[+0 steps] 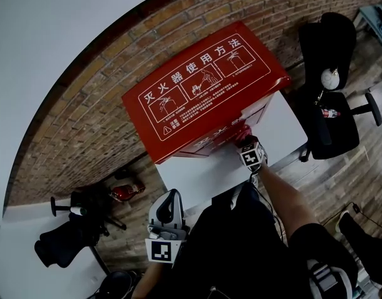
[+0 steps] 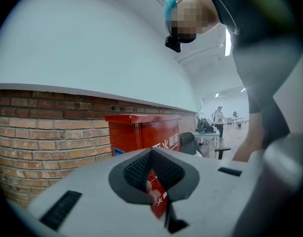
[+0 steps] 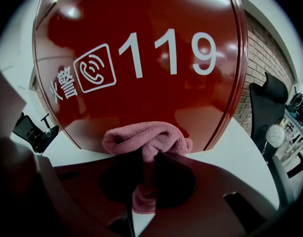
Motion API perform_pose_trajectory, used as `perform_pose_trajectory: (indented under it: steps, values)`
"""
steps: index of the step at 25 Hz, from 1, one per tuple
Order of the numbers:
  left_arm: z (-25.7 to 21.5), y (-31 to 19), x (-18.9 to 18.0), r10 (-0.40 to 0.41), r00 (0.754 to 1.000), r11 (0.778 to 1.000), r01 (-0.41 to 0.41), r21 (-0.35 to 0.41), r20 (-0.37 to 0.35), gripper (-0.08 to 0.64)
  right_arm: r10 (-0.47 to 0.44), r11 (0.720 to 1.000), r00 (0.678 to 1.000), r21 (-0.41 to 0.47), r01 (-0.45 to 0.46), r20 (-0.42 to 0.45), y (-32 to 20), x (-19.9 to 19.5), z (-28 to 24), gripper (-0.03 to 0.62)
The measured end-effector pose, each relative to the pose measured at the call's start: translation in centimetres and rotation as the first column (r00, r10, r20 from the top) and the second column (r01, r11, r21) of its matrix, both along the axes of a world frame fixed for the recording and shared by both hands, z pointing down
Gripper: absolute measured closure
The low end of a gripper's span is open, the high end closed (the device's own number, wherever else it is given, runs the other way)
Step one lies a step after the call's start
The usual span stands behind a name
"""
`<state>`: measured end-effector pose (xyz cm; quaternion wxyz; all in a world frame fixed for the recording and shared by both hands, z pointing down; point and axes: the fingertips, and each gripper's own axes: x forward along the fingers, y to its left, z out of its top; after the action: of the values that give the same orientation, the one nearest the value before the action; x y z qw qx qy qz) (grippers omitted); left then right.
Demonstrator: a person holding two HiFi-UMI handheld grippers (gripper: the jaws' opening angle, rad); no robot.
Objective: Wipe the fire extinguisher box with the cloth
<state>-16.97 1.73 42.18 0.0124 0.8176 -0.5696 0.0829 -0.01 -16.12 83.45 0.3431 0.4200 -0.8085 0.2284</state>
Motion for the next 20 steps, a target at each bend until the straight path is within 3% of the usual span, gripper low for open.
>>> perform_pose_trajectory:
  steps: [20]
  values:
    - [-0.9,-1.5,1.3,0.092,0.995,0.995,-0.091,0.039,-0.024,0.511,-0.026,0.991,0.997,0.130,0.017,0.070,0.1,-0.3,-7.6,0.529]
